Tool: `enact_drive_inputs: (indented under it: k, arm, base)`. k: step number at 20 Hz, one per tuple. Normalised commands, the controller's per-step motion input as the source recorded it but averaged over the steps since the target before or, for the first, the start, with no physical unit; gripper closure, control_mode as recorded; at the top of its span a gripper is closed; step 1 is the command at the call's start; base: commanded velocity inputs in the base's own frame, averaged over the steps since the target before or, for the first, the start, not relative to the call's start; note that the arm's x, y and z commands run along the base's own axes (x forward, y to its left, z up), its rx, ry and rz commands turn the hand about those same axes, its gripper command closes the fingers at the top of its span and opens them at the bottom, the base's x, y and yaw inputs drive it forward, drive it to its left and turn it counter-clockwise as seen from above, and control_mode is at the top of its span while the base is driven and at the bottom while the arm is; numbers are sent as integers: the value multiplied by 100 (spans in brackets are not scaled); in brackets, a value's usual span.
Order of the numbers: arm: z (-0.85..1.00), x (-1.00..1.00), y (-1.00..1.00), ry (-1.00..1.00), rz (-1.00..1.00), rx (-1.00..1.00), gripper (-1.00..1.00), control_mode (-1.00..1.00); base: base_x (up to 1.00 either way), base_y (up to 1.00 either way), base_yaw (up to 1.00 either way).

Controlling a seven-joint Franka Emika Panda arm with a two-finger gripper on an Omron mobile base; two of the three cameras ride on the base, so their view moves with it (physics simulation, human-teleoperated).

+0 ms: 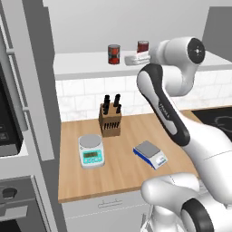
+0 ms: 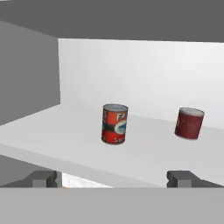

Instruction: Pick the canned food and place it on the digital scale for weighing, and close the cabinet.

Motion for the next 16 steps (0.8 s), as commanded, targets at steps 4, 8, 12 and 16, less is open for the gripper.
enact_drive_inputs:
  k: [4, 8, 12, 16]
  arm:
    - [0, 40, 13, 3, 0, 0, -100, -100]
    - [0, 34, 14, 0, 0, 0, -100, -100]
    - [0, 31, 12, 0, 0, 0, -100, -100]
    - [0, 31, 6, 0, 0, 0, -100, -100]
  base:
    - [0, 0, 0]
    - [0, 0, 0]
    - [0, 0, 0]
    - [0, 0, 0]
